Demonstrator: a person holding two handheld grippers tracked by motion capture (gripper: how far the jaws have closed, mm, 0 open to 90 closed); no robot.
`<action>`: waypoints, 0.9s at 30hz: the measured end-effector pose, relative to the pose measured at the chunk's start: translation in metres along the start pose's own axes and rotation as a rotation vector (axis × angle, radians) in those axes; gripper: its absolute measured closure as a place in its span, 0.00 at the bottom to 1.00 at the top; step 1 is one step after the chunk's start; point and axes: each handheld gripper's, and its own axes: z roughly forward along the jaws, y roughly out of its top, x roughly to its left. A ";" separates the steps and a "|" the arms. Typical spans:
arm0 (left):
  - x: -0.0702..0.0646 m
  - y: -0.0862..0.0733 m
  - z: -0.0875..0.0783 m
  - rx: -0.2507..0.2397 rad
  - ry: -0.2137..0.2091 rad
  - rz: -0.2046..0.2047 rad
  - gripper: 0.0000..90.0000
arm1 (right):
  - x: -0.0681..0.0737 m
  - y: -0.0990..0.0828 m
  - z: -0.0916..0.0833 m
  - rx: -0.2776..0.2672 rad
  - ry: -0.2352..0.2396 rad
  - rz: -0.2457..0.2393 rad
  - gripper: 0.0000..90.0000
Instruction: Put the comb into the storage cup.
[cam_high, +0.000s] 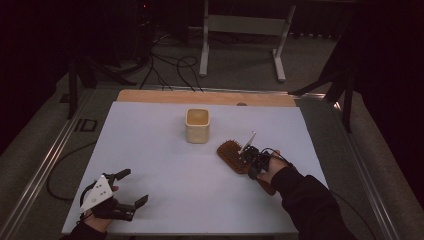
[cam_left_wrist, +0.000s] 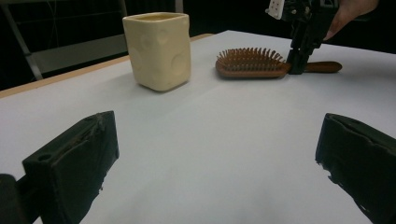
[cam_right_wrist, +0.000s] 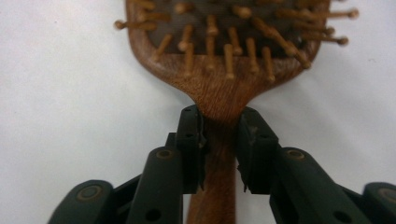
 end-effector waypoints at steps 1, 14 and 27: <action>0.000 0.000 0.000 0.000 -0.001 0.001 0.00 | 0.000 0.001 0.000 0.002 -0.008 -0.010 0.81; 0.000 0.000 0.001 0.002 0.002 -0.003 0.00 | 0.004 -0.019 0.001 -0.141 -0.030 -0.002 0.82; 0.001 -0.001 0.001 0.003 0.006 -0.007 0.00 | 0.008 -0.038 0.001 -0.306 -0.093 0.036 0.82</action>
